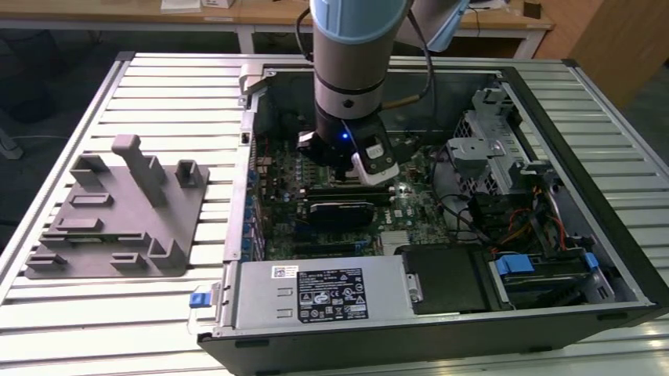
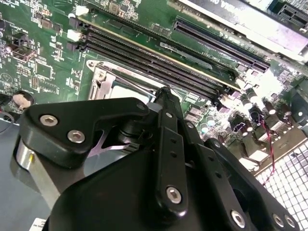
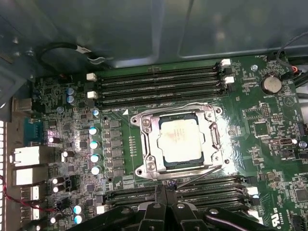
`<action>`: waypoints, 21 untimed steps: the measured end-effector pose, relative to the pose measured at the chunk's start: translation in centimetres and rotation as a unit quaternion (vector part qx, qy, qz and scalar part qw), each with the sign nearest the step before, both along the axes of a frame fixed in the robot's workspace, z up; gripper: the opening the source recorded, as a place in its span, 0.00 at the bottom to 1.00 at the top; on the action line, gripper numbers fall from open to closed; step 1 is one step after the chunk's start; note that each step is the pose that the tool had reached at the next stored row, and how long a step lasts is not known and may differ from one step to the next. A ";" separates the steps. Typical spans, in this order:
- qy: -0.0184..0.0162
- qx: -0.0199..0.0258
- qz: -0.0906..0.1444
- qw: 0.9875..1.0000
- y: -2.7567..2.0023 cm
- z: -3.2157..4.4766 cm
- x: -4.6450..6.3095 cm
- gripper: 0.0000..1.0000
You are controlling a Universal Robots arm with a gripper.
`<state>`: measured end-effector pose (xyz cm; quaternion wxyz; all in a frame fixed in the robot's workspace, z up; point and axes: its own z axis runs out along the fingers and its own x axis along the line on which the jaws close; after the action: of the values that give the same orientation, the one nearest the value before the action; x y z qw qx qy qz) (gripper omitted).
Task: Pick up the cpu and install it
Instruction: 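Install the second cpu locking lever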
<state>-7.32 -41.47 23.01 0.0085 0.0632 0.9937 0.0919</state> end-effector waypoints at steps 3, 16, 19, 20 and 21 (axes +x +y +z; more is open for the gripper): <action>0.000 0.000 0.000 1.000 0.00 -0.15 -0.1 0.11; 0.000 0.006 0.000 1.000 -0.60 -0.72 -0.3 0.11; 0.000 0.009 0.001 1.000 -0.80 -0.83 -0.3 0.11; 0.000 0.011 0.003 1.000 -0.81 -0.91 -0.3 0.11; 0.000 0.014 0.005 1.000 -0.81 -0.99 -0.3 0.11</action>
<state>-7.67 -42.28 22.02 0.0072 0.0586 0.9926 0.1060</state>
